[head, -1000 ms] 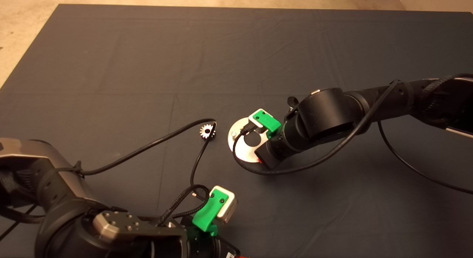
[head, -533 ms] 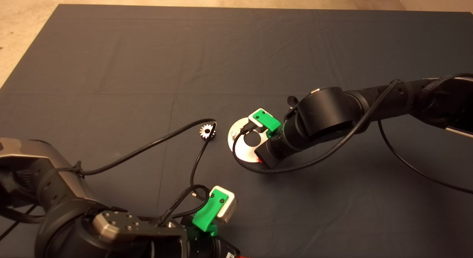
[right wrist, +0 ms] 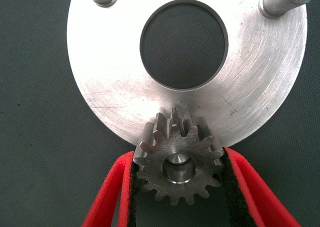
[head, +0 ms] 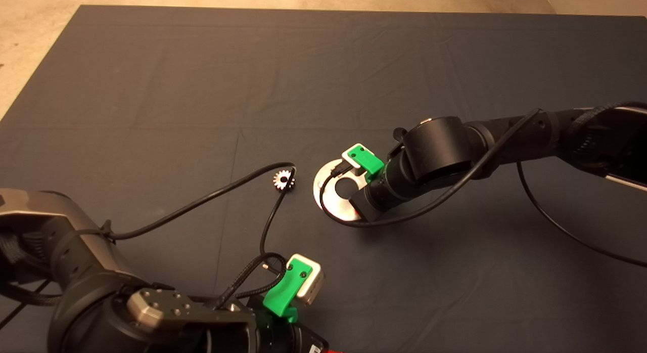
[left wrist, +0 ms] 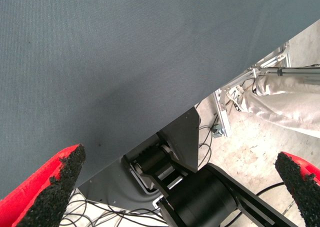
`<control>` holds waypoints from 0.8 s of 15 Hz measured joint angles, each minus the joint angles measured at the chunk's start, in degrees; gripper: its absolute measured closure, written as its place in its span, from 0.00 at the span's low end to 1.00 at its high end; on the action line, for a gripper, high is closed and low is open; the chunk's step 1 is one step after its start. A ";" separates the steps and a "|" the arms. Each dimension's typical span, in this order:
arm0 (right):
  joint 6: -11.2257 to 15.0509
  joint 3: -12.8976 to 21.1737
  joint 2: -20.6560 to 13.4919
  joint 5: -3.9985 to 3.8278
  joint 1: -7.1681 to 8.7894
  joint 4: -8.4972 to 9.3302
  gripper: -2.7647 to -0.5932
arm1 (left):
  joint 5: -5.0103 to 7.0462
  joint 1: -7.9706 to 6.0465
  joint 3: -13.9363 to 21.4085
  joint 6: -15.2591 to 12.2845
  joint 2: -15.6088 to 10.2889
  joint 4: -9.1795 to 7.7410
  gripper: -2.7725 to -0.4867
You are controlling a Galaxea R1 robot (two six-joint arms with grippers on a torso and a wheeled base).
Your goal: Install three planetary gears onto the carrier pins
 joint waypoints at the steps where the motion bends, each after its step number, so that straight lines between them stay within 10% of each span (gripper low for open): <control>1: 0.01 0.00 0.00 0.02 0.04 -0.10 0.84 | -0.02 -0.05 0.00 -0.02 0.02 0.00 0.01; 12: 0.00 -0.02 0.04 -0.09 0.02 -0.13 0.84 | 0.00 -0.17 0.00 -0.05 0.02 0.00 0.01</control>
